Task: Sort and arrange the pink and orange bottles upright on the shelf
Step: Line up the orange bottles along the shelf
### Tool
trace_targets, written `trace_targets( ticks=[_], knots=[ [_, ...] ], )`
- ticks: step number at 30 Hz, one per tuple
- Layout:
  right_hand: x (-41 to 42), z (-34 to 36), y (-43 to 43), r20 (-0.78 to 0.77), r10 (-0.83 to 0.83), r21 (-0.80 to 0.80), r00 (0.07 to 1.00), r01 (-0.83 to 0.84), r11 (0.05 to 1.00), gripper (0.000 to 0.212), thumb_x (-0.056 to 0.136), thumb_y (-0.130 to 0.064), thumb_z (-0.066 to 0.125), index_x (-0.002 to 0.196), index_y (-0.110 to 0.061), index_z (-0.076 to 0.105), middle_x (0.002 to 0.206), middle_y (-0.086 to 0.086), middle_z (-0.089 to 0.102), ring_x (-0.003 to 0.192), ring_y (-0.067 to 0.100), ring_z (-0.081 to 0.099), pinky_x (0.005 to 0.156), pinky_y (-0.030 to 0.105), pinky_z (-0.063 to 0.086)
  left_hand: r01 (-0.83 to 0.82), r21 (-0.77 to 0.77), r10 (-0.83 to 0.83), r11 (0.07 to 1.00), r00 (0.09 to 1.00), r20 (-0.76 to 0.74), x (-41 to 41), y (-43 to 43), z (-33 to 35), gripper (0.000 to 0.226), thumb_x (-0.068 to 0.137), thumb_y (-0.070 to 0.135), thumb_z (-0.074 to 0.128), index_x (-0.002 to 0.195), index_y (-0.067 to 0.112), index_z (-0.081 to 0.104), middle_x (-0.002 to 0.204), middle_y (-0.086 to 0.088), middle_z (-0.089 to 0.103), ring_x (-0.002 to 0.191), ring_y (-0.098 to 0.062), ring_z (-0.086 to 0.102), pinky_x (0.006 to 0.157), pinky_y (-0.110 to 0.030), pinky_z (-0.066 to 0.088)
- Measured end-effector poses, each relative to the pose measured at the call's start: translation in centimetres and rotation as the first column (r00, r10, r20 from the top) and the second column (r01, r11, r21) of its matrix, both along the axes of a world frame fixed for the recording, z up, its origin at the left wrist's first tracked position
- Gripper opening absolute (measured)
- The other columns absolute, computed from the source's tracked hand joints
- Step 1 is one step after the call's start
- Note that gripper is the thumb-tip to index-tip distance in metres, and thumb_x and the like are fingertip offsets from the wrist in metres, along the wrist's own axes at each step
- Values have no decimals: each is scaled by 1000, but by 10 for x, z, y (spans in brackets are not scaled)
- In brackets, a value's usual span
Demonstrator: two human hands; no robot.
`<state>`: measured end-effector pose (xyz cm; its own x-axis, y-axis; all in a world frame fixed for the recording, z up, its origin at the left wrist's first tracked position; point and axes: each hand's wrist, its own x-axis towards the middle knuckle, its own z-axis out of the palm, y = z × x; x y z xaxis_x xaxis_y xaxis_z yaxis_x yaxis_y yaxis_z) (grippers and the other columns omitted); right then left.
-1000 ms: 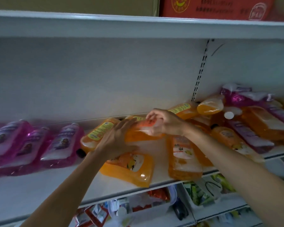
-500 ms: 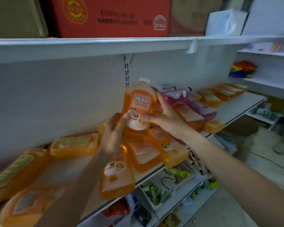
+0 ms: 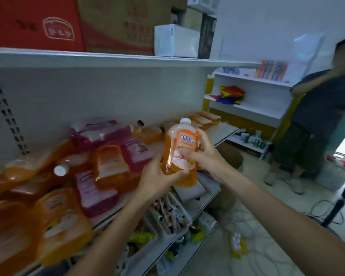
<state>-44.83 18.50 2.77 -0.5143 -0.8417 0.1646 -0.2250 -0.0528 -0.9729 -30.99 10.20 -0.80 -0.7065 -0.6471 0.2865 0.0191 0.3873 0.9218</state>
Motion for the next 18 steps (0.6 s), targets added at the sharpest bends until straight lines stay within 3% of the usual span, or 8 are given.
trace_targets(
  ticks=[3,5,7,10,13,18],
  knots=[
    [-45,-10,8,8,-36,52,999,36,998,81,71,-19,79,134,-33,30,117,-3,57,103,10,60,85,31,55,-18,34,19,999,1000,-20,-45,14,-1,78,72,31,77,135,33,32,110,18,51,90,7,53,78,-13,46],
    [-69,-18,5,22,-69,75,997,67,995,88,68,-22,82,136,-36,29,114,-6,57,102,10,60,87,33,54,30,86,-29,996,999,-18,-70,14,-3,71,76,25,73,134,28,32,109,14,53,83,9,53,63,-3,45],
    [-92,-28,-2,11,-110,105,994,108,989,98,63,-29,85,141,-33,26,118,-6,56,105,11,59,93,38,52,46,118,-47,992,999,3,-95,5,-11,68,75,23,74,132,26,35,107,8,57,79,7,55,58,-3,45],
    [-128,-39,-17,-15,-149,147,989,150,978,110,57,-37,87,145,-32,21,122,-4,56,108,13,58,95,41,50,44,91,-50,995,997,66,-133,-14,-24,70,67,25,81,117,37,34,98,18,55,81,8,55,64,-6,44],
    [-168,-39,-31,-23,-182,153,983,183,971,99,63,-28,85,142,-30,25,111,-9,58,103,10,58,87,30,50,121,75,-126,990,989,75,-173,-31,-28,77,59,22,87,116,41,39,108,14,60,94,1,59,76,-13,48],
    [-228,-31,-50,-50,-238,168,970,243,955,88,71,-15,80,141,-22,27,103,-11,53,96,9,53,68,15,43,257,-8,-256,967,965,63,-241,-56,-32,83,55,11,88,120,38,44,111,10,61,101,-5,61,79,-19,52]
  ],
)
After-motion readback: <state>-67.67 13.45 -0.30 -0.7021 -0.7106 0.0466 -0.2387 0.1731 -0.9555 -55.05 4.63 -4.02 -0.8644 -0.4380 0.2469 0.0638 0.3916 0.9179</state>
